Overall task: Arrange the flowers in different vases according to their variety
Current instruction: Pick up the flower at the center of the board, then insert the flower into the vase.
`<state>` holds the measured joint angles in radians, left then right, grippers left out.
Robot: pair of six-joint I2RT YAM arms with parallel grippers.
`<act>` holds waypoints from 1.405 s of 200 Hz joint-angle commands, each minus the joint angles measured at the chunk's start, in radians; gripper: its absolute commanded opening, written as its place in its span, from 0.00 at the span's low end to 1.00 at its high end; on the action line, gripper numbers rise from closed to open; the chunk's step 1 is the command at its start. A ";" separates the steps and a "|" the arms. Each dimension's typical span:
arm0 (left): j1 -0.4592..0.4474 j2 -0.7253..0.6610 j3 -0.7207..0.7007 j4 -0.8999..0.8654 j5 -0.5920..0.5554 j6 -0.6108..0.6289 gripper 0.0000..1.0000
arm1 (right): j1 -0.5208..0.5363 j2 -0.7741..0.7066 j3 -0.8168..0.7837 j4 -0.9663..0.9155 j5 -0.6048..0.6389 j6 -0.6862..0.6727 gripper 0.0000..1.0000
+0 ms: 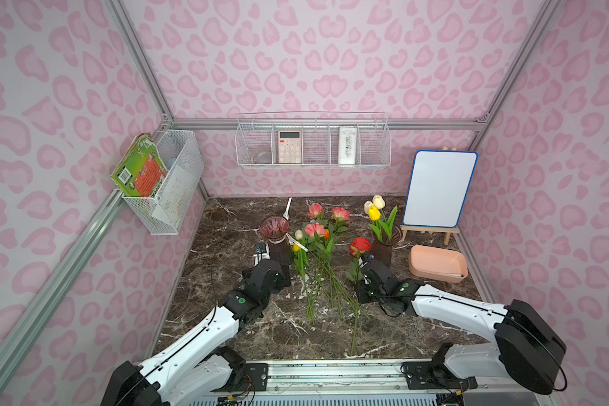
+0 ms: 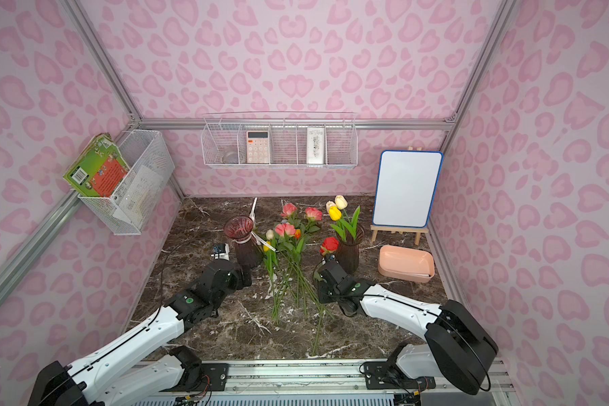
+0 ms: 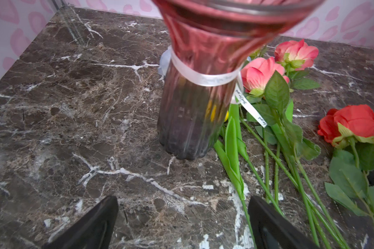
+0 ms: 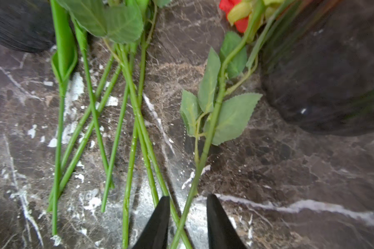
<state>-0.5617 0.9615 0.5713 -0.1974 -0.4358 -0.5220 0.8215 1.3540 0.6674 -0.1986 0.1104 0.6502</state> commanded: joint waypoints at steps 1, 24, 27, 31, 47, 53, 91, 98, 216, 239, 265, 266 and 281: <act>0.034 -0.019 -0.013 -0.025 0.049 -0.028 0.99 | -0.002 0.041 -0.001 0.019 -0.014 0.023 0.32; 0.060 -0.036 -0.024 -0.024 0.067 -0.039 0.98 | -0.001 0.089 -0.016 0.047 -0.033 0.042 0.30; 0.063 -0.039 -0.026 -0.025 0.068 -0.040 0.98 | -0.001 0.094 -0.018 0.053 -0.035 0.044 0.30; 0.066 -0.041 -0.027 -0.025 0.069 -0.042 0.98 | -0.001 0.100 -0.023 0.061 -0.037 0.046 0.29; 0.070 -0.055 -0.031 -0.030 0.071 -0.047 0.98 | -0.001 0.118 -0.032 0.098 -0.043 0.053 0.25; 0.069 -0.065 -0.033 -0.031 0.071 -0.046 0.98 | -0.001 0.123 -0.034 0.112 -0.043 0.053 0.24; 0.069 -0.130 -0.062 -0.023 0.067 -0.044 0.98 | -0.006 0.148 -0.015 0.139 0.012 0.065 0.07; 0.069 -0.135 -0.061 -0.027 0.062 -0.045 0.98 | -0.004 0.141 -0.008 0.140 0.022 0.065 0.04; 0.069 -0.232 -0.125 0.021 0.055 -0.038 0.98 | 0.041 -0.098 0.136 0.437 -0.010 -0.273 0.00; 0.069 -0.226 -0.113 0.012 0.065 -0.055 0.98 | 0.043 -0.080 0.207 0.563 -0.079 -0.338 0.00; 0.069 -0.208 -0.111 0.006 0.032 -0.072 0.98 | 0.043 -0.004 0.354 0.648 -0.129 -0.388 0.00; 0.069 -0.208 -0.111 0.006 0.028 -0.073 0.98 | 0.042 0.000 0.361 0.651 -0.131 -0.389 0.00; 0.069 -0.200 -0.129 0.026 -0.007 -0.076 0.98 | 0.041 0.067 0.479 0.675 -0.159 -0.405 0.00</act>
<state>-0.4931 0.7521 0.4526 -0.2005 -0.3862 -0.5816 0.8635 1.3483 1.0122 0.3458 0.0254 0.3141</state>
